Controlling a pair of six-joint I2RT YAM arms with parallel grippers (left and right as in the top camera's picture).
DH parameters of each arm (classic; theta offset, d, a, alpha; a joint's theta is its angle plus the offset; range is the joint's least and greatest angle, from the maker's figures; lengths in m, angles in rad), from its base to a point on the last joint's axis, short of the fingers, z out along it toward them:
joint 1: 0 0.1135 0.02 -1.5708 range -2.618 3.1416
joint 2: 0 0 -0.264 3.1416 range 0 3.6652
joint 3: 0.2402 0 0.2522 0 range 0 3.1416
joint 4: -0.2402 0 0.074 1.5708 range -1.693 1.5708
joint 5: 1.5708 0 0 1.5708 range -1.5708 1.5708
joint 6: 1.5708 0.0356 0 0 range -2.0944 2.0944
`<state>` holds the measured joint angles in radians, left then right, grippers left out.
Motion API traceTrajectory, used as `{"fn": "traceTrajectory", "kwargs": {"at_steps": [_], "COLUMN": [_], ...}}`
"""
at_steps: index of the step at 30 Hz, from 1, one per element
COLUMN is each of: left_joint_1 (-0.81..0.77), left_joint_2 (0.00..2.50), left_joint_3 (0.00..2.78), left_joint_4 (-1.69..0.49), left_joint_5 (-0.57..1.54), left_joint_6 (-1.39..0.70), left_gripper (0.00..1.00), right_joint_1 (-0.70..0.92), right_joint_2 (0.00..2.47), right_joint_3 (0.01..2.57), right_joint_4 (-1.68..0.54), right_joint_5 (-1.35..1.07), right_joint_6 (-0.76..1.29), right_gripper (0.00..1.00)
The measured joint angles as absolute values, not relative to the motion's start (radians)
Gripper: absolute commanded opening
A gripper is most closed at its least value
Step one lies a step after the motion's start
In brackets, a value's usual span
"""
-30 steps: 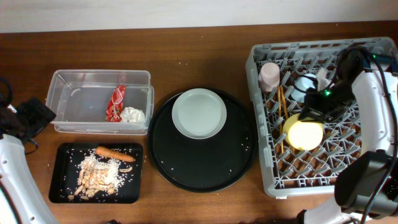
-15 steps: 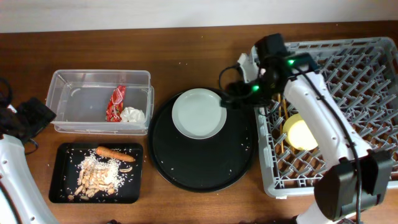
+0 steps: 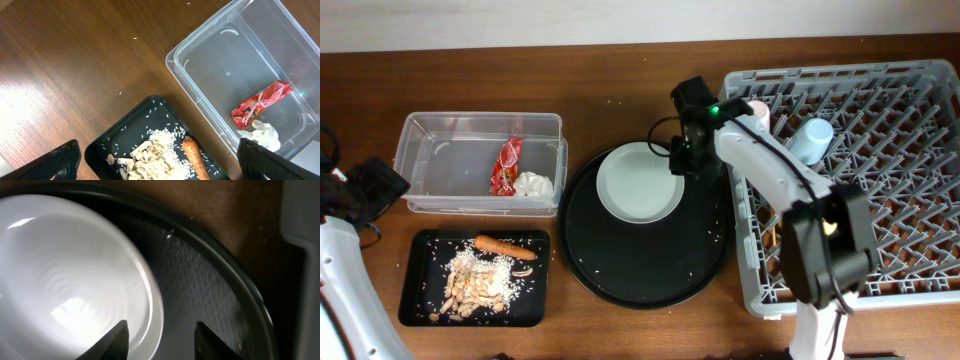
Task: Sort waste into correct bins and load items into the dishwasher rack
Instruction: 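Grasp the edge of the white plate with the right gripper, then lift the white plate and stand it upright in the rack's back corner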
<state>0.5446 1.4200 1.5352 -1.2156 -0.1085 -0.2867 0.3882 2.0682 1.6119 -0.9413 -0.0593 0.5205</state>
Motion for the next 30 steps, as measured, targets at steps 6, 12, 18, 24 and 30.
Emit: {"fn": "traceTrajectory", "kwargs": {"at_steps": [6, 12, 18, 24, 30], "left_joint_1": [0.545, 0.545, 0.545, 0.545, 0.545], "left_joint_2": [1.42, 1.42, 1.42, 1.42, 1.42], "left_joint_3": [1.535, 1.535, 1.535, 1.535, 1.535], "left_joint_4": [-1.216, -1.216, -1.216, -1.216, -1.216], "left_joint_5": [-0.109, -0.109, -0.109, -0.109, -0.109], "left_joint_6": [-0.287, -0.287, -0.287, -0.287, -0.287], "left_gripper": [0.99, 0.99, 0.99, 0.99, 0.99], "right_joint_1": [0.388, 0.395, 0.443, 0.444, 0.443], "right_joint_2": [2.176, 2.176, 2.176, 2.176, 2.164], "right_joint_3": [1.612, 1.612, 1.612, 1.612, 1.616], "right_joint_4": [-0.913, -0.913, -0.906, -0.908, -0.923], "right_joint_5": [-0.061, -0.053, -0.048, -0.037, -0.041], "right_joint_6": [0.523, 0.504, 0.491, 0.49, 0.414], "right_gripper": [0.41, 0.4, 0.32, 0.04, 0.04]}}
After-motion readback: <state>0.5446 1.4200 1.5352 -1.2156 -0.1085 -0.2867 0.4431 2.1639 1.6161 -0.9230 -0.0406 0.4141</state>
